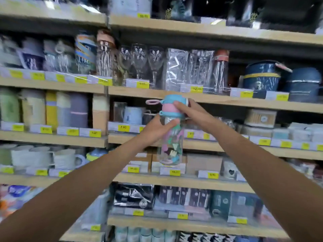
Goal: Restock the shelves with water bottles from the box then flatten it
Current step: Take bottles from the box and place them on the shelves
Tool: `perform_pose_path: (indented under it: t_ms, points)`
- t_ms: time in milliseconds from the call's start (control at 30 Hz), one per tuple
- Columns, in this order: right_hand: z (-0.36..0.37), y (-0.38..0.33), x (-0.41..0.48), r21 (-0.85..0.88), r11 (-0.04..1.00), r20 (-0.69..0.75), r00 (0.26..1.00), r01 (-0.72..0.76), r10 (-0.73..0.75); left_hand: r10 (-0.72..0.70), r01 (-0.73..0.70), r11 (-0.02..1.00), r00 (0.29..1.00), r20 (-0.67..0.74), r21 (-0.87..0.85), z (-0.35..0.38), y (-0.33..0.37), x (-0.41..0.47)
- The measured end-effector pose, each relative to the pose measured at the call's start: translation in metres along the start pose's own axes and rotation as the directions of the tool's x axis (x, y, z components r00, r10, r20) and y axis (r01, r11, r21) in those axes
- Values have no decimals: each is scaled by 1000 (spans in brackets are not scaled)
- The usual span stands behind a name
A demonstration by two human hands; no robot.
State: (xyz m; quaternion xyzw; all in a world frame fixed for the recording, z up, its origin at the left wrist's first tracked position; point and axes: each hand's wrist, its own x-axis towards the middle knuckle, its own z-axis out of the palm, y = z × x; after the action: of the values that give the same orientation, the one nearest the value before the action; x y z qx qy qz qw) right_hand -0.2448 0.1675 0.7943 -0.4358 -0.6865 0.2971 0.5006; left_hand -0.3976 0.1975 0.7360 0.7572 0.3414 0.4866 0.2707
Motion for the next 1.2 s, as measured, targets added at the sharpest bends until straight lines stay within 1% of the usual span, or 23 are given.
perform_pose_path:
  t_ms: [67, 133, 167, 233, 333, 400, 533, 567, 667, 767, 833, 867, 900, 933, 1000, 1033, 1067, 1100, 1133, 1200]
  points:
    - [26, -16, 22, 8, 1000, 7, 1000, 23, -23, 8, -9, 1000, 997, -77, -3, -34, 1, 6]
    - [58, -31, 49, 17, 998, 25, 998, 53, -53, 19, -26, 999, 981, -193, -34, -71, -1, 14]
    - [73, -39, 60, 21, 998, 45, 997, 66, -67, 32, -43, 998, 972, -234, -43, -88, 0, 20]
    - [96, -49, 75, 27, 996, 87, 992, 84, -86, 14, -32, 998, 952, -305, -57, -113, 1, 26]
    - [132, -62, 103, 43, 990, 38, 990, 134, -136, -7, -27, 995, 935, -354, -92, -155, -4, 41]
    - [152, -70, 125, 71, 985, 22, 987, 159, -161, 21, -61, 994, 923, -384, -92, -184, -10, 48]
    - [193, -90, 157, 176, 957, 101, 963, 229, -249, 125, -168, 984, 885, -448, -59, -247, -21, 58]
    - [202, -93, 166, 169, 954, 120, 956, 246, -268, 149, -187, 982, 869, -472, -35, -262, -21, 61]
    - [228, -107, 185, 75, 945, 191, 926, 318, -327, 196, -245, 969, 832, -519, -28, -309, -23, 73]
    - [255, -124, 196, -18, 904, 255, 876, 428, -409, 179, -255, 965, 804, -568, -57, -349, -17, 80]
    - [277, -136, 205, -106, 854, 219, 850, 509, -479, 196, -280, 958, 793, -576, -59, -374, -14, 83]
    - [288, -142, 213, -132, 840, 194, 844, 527, -499, 196, -277, 959, 791, -579, -54, -390, -15, 86]
    - [298, -149, 219, -142, 836, 159, 846, 530, -509, 189, -260, 964, 804, -564, -47, -403, -15, 87]
    - [304, -154, 224, -134, 844, 125, 854, 519, -505, 184, -246, 968, 828, -529, -49, -415, -16, 89]
    - [316, -164, 236, -115, 856, 97, 863, 504, -496, 181, -232, 969, 899, -400, -85, -438, -17, 81]
    - [322, -168, 241, -102, 860, 112, 864, 501, -490, 171, -217, 970, 933, -318, -113, -448, -17, 76]
    - [327, -172, 243, -76, 864, 139, 863, 498, -485, 165, -203, 971, 951, -263, -127, -458, -20, 73]
    - [332, -174, 248, -62, 869, 168, 864, 490, -475, 168, -198, 974, 957, -236, -107, -464, -21, 66]
    - [338, -177, 250, -63, 870, 196, 860, 490, -470, 180, -205, 975, 953, -243, -81, -470, -24, 62]
    - [347, -179, 253, -139, 854, 182, 860, 502, -476, 206, -220, 976, 911, -358, 4, -473, -28, 59]
